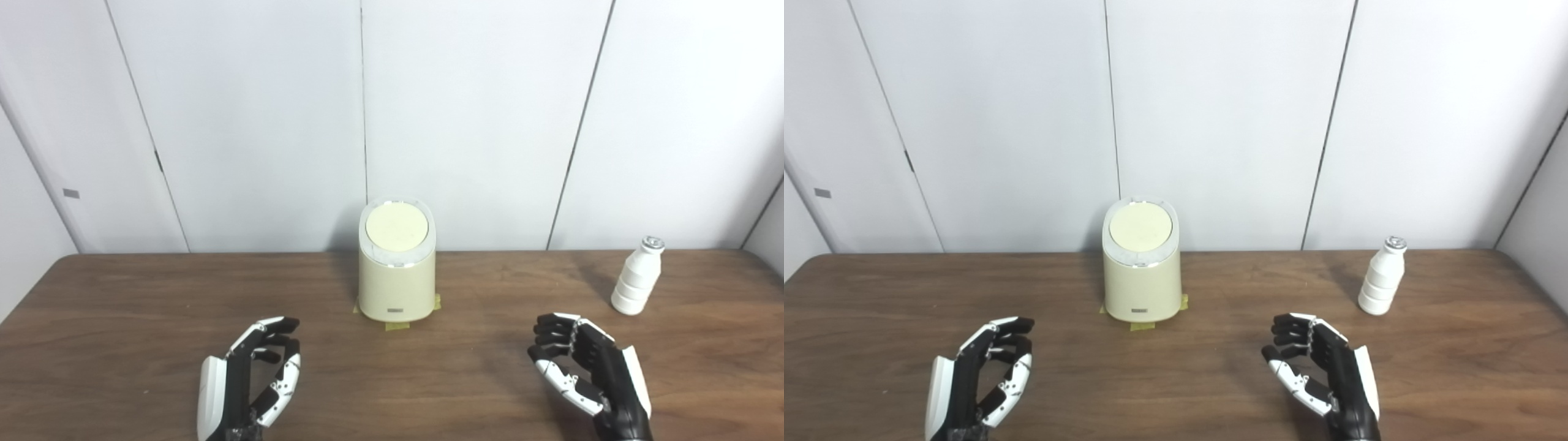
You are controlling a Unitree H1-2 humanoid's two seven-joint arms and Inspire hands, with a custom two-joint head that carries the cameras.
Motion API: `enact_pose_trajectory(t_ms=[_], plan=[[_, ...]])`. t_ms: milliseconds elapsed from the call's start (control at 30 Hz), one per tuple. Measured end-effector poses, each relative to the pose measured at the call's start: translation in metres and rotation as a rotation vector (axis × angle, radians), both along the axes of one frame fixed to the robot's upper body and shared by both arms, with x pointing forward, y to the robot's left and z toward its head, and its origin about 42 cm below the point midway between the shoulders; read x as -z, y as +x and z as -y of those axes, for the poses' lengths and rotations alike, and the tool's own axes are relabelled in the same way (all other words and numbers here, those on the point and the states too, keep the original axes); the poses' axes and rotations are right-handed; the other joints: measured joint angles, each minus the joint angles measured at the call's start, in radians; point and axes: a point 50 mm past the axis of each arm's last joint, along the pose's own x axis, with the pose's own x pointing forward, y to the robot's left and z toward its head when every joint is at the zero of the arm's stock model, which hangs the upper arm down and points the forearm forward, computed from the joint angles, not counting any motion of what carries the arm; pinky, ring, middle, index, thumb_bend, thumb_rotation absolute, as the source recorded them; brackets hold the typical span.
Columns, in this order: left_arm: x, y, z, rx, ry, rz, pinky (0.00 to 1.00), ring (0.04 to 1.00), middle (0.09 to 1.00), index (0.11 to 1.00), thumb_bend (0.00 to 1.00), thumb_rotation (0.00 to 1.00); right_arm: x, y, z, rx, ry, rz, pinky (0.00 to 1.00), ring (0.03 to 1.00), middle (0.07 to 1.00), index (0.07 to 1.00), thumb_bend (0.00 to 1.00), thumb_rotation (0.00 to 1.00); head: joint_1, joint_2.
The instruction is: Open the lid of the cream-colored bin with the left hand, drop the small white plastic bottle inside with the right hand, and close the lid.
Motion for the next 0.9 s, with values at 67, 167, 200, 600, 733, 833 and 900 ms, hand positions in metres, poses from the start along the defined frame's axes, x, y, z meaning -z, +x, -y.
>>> enact_pose_trajectory(t_ms=[67,167,200,600,733,833,900], plan=[[0.000,0.000,0.000,0.000,0.000,0.000,0.53,0.642,0.679,0.671,0.25,0.37,0.000,0.000,0.000,0.000,-0.001,0.000,0.51,0.596,0.614,0.603,0.26,0.21,0.000,0.000],[0.000,0.000,0.000,0.000,0.000,0.000,0.54,0.648,0.682,0.672,0.25,0.37,0.000,0.000,0.000,-0.001,-0.004,0.000,0.51,0.595,0.614,0.605,0.26,0.21,-0.002,0.000],[0.000,0.000,0.000,0.000,0.000,0.000,0.54,0.649,0.682,0.672,0.25,0.38,0.000,0.000,0.000,-0.002,-0.006,0.000,0.51,0.594,0.613,0.604,0.25,0.21,-0.002,0.000],[0.000,0.000,-0.001,0.000,0.002,-0.002,0.54,0.652,0.689,0.678,0.28,0.40,0.000,0.001,-0.001,-0.003,-0.008,0.000,0.51,0.597,0.616,0.608,0.26,0.20,-0.005,-0.003],[0.002,0.002,0.000,0.012,0.015,-0.071,0.65,0.746,0.771,0.763,0.56,0.71,0.000,0.003,-0.002,-0.008,-0.010,0.000,0.51,0.593,0.612,0.606,0.26,0.19,-0.005,-0.011],[0.007,0.004,0.005,0.043,0.028,-0.183,0.72,0.794,0.810,0.801,0.70,0.81,0.000,0.005,-0.004,-0.012,-0.012,0.000,0.51,0.587,0.610,0.603,0.26,0.15,-0.005,-0.012],[0.006,0.004,0.009,0.058,0.031,-0.216,0.74,0.814,0.833,0.826,0.72,0.85,0.000,0.007,-0.004,-0.013,-0.014,0.000,0.51,0.585,0.610,0.604,0.27,0.14,-0.005,-0.015]])
